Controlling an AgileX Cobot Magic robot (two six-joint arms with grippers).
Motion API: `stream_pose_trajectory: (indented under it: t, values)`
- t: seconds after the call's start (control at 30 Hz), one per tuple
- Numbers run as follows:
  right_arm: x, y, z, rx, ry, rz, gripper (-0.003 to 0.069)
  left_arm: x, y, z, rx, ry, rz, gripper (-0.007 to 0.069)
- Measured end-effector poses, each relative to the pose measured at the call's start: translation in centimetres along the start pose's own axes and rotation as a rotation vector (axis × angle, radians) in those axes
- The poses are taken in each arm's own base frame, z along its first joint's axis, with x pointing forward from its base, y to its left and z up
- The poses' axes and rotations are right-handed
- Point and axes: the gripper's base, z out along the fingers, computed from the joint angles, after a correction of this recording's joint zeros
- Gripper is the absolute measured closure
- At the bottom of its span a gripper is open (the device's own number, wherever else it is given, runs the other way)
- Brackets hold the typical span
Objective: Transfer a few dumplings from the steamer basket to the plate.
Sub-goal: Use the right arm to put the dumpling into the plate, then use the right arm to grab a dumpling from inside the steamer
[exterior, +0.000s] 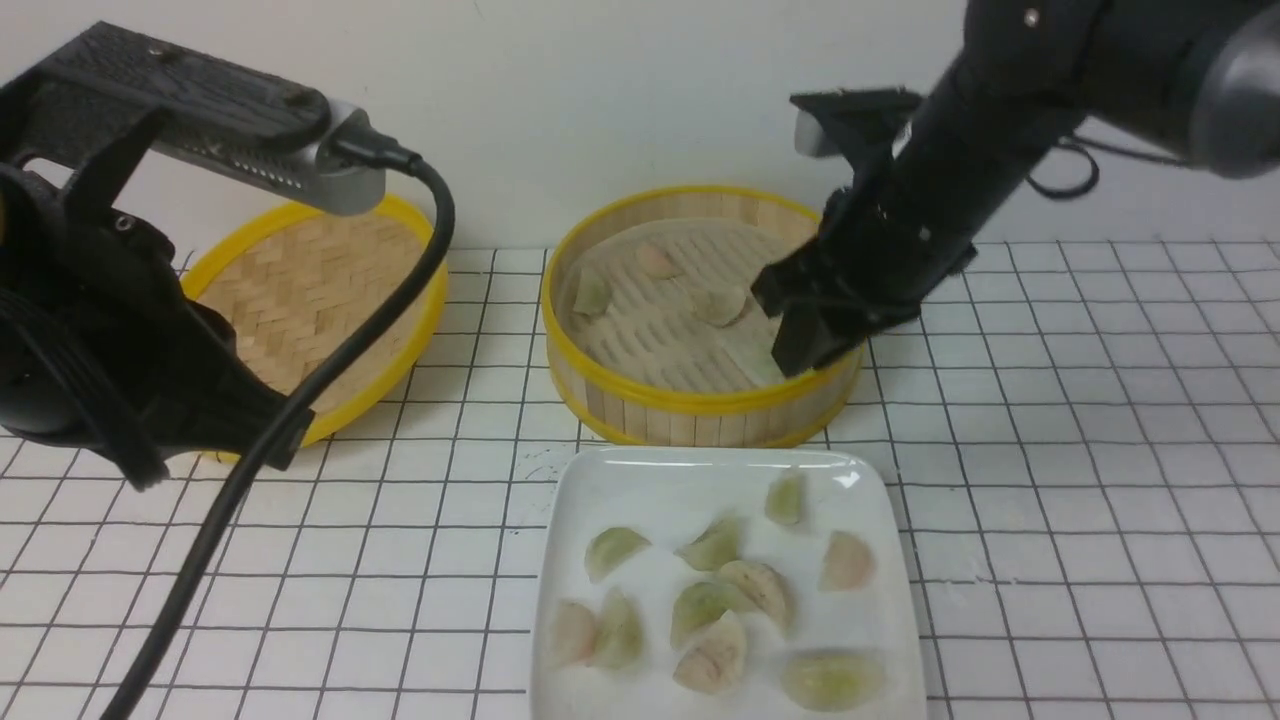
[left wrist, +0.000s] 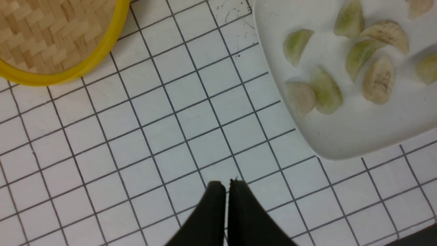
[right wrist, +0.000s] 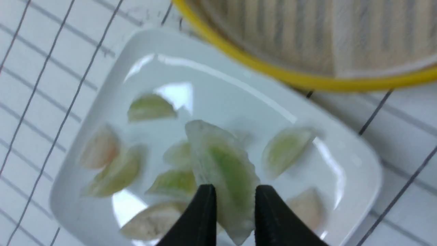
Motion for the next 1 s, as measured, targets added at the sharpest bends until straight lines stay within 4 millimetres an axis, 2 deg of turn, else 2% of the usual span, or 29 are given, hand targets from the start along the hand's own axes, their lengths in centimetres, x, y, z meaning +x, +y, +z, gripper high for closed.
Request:
stream_pose_trajectory:
  t: [0.1,0.23,0.27,0.3,0.33,0.43,0.5,0.57,0.6,0.63,0.67,0.77,0.87,0.9,1.0]
  values:
    - [1.8,0.5,2.1,-0.016,0.078,0.009,0.0531,0.0,0.0,0.0,0.0,-0.001,0.0,0.0631]
    - [1.9,0.8,4.2,-0.013,0.089,-0.019,0.0504,-0.2,0.0,0.0,0.002,-0.027,0.0,0.0631]
    - [1.9,0.8,4.2,-0.013,0.087,-0.019,0.05,-0.3,0.0,0.0,0.002,-0.029,0.0,0.0631]
    - [1.8,0.7,4.7,-0.011,0.087,-0.02,0.0452,-0.3,0.0,0.0,0.002,-0.033,0.0,0.0631]
    - [1.8,0.7,4.8,-0.011,0.086,-0.02,0.0437,-0.3,0.0,0.0,0.002,-0.033,0.0,0.0631]
    - [1.7,0.6,4.9,0.0,0.083,-0.028,0.0287,-0.4,0.0,0.0,0.001,-0.041,0.001,0.0631]
    - [1.4,0.6,4.6,0.006,0.069,-0.033,0.0242,-0.4,0.0,0.0,-0.001,-0.043,0.001,0.0631]
    - [0.5,0.4,3.9,0.021,0.017,-0.044,0.0195,-0.4,0.0,0.0,-0.001,-0.045,0.001,0.0631]
    - [-1.0,0.1,2.9,0.05,-0.067,-0.059,0.016,-0.4,0.0,0.0,-0.002,-0.045,0.002,0.0631]
    - [-1.2,-0.1,2.8,0.056,-0.083,-0.06,0.0158,-0.4,0.0,0.0,-0.002,-0.045,0.002,0.0631]
    - [-2.7,-0.5,1.6,0.084,-0.16,-0.075,0.0148,-0.4,0.0,0.0,-0.002,-0.043,0.002,0.0631]
    - [-5.8,-1.9,0.3,0.137,-0.266,-0.095,0.014,-0.2,0.0,0.0,-0.004,-0.025,0.002,0.0631]
    - [-8.3,-3.3,1.2,0.162,-0.304,-0.109,0.0139,-0.1,0.1,0.0,-0.006,-0.009,0.002,0.0631]
    - [-8.5,-3.3,0.9,0.163,-0.314,-0.112,0.0139,-0.1,0.1,0.0,-0.006,-0.008,0.002,0.0631]
    - [-10.5,-4.9,4.4,0.172,-0.284,-0.153,0.0139,0.0,0.1,0.0,-0.006,-0.002,-0.001,0.0631]
